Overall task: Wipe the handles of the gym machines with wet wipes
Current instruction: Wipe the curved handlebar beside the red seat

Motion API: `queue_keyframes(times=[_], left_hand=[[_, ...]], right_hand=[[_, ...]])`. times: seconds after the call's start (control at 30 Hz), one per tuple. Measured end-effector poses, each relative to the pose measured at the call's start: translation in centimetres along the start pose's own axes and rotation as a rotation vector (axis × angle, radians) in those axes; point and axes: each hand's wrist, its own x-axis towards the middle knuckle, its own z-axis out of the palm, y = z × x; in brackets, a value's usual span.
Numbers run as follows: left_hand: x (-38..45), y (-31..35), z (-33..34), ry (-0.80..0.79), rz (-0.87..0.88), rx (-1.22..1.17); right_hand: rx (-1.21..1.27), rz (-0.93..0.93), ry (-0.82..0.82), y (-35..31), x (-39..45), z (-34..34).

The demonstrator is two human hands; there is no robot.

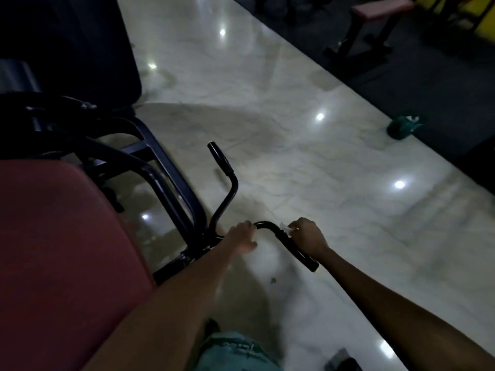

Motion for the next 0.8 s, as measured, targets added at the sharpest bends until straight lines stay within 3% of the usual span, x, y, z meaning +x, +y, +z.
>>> queue_keyframes(times=[0.17, 0.33, 0.53, 0.8], left_hand=[[2.3, -0.4, 1.9, 0.13, 0.053, 0.055], [3.9, -1.2, 4.1, 0.102, 0.113, 0.118], [4.2, -2.8, 6.3, 0.201, 0.203, 0.083], [6.7, -2.8, 6.7, 0.163, 0.208, 0.024]], right_hand=[[0.018, 0.062, 0.163, 1.8, -0.4, 3.7], [-0.024, 0.034, 0.306, 3.5, -1.2, 8.0], [-0.069, 0.078, 0.526, 3.1, -1.0, 10.2], [-0.275, 0.009, 0.531, 0.9, 2.8, 11.8]])
